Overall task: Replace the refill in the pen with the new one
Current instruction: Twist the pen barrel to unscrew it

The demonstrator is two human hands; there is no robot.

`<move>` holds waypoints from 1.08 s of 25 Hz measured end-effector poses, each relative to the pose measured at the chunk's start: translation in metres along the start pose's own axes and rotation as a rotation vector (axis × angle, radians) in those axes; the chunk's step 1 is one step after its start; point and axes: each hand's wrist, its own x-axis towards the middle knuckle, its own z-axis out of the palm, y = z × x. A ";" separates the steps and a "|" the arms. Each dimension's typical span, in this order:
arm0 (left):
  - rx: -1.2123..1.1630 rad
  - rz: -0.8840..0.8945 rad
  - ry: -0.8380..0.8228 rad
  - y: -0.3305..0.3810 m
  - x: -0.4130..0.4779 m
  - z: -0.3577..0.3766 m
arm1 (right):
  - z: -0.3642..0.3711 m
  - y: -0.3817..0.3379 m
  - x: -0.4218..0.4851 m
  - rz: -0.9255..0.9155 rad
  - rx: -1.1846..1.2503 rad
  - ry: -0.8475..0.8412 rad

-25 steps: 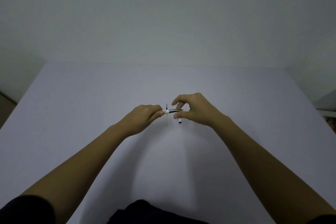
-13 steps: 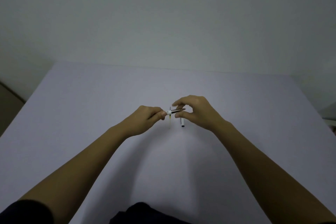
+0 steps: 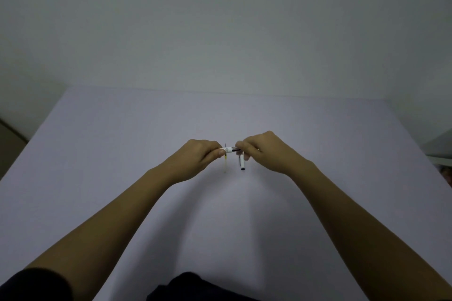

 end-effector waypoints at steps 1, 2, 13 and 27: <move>0.012 0.004 -0.006 0.000 0.000 0.000 | -0.001 0.000 -0.001 -0.019 -0.020 0.000; 0.013 0.005 -0.009 -0.001 0.000 0.001 | -0.001 -0.002 -0.002 -0.054 -0.020 0.016; -0.023 -0.028 -0.014 -0.008 -0.004 0.001 | 0.001 -0.004 -0.004 0.002 -0.070 -0.060; -0.018 0.003 -0.031 -0.006 0.004 0.006 | -0.006 -0.003 -0.007 -0.005 0.033 0.021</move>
